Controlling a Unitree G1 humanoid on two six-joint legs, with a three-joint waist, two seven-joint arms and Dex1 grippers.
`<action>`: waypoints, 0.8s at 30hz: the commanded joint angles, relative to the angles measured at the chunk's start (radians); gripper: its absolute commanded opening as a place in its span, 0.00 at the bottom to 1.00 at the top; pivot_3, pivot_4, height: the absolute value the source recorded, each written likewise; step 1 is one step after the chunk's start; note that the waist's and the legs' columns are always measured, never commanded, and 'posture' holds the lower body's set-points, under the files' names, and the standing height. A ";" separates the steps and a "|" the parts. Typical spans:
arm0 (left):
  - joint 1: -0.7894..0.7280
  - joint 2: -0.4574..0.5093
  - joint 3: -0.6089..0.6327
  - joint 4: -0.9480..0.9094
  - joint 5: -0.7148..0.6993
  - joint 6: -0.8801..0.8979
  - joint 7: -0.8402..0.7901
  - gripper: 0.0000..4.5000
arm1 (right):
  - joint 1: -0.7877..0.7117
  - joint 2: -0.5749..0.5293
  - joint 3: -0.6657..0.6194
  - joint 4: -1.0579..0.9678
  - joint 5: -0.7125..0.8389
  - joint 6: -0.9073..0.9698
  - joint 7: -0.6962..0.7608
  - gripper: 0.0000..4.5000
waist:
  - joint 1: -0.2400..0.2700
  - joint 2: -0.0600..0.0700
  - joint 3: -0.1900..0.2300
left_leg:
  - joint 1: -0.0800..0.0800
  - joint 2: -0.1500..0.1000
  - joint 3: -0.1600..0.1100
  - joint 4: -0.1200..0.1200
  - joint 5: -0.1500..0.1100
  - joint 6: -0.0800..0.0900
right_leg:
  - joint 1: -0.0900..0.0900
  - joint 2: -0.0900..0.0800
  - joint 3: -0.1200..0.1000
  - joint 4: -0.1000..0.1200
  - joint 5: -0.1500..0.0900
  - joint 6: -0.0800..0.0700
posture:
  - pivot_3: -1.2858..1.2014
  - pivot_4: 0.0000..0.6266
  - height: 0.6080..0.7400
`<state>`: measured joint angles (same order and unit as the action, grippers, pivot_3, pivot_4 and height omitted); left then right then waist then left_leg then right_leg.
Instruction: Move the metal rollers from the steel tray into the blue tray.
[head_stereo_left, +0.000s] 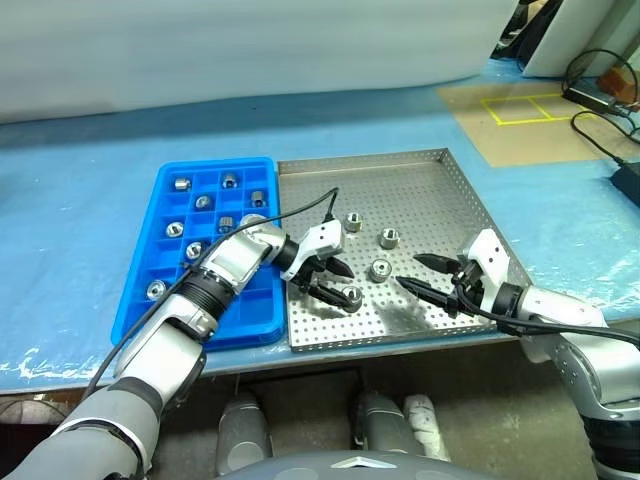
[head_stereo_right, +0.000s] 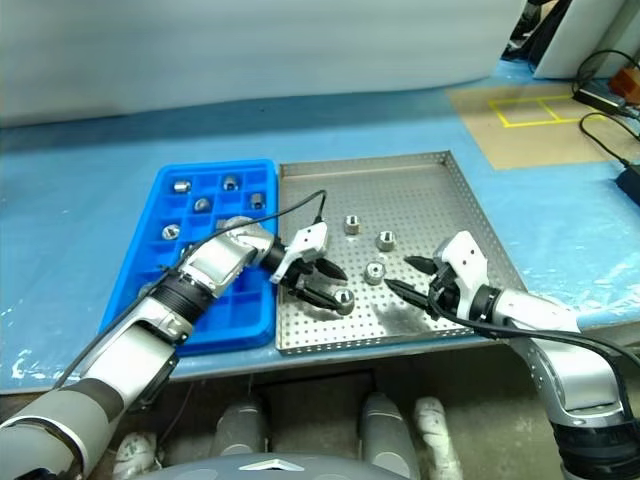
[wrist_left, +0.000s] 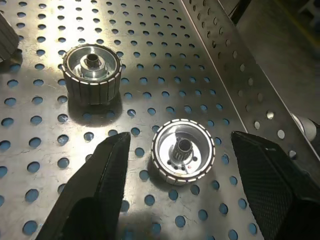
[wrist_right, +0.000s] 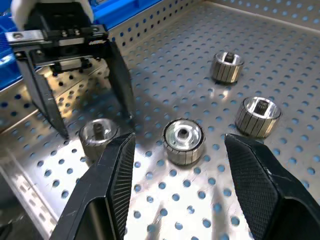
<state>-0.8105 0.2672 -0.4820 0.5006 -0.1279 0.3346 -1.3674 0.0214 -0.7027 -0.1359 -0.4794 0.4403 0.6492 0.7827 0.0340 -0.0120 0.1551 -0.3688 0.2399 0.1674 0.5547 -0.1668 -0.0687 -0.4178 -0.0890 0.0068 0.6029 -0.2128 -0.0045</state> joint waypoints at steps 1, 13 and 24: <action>-0.005 -0.014 -0.013 0.019 0.027 -0.022 -0.014 0.75 | -0.007 -0.009 -0.022 -0.033 0.006 -0.001 -0.020 0.66 | -0.005 0.000 0.000 | 0.000 0.000 0.000 0.000 0.000 0.000 | 0.000 0.000 0.000 0.000 0.000 0.000 | 0.39 0.24 1.00; 0.003 -0.098 -0.010 0.160 0.128 -0.139 0.104 0.75 | -0.043 0.001 0.003 -0.012 -0.026 -0.013 -0.080 0.66 | -0.009 0.001 -0.001 | 0.002 -0.001 0.000 0.001 -0.002 0.003 | 0.006 -0.002 0.000 -0.004 0.000 0.000 | 0.39 0.24 1.00; -0.009 -0.093 -0.011 0.239 0.173 -0.197 0.094 0.49 | -0.052 0.005 0.012 0.000 -0.045 -0.030 -0.101 0.66 | -0.019 0.002 -0.001 | 0.002 -0.001 0.000 -0.002 -0.004 0.007 | 0.011 -0.002 -0.001 -0.015 0.001 0.001 | 0.39 0.24 1.00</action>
<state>-0.8305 0.1591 -0.4765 0.6977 -0.0009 0.1286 -1.2787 -0.0204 -0.7007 -0.1118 -0.4666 0.3956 0.6405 0.6865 0.0152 -0.0099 0.1536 -0.3667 0.2390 0.1673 0.5527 -0.1713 -0.0619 -0.4064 -0.0914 0.0058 0.5883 -0.2122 -0.0033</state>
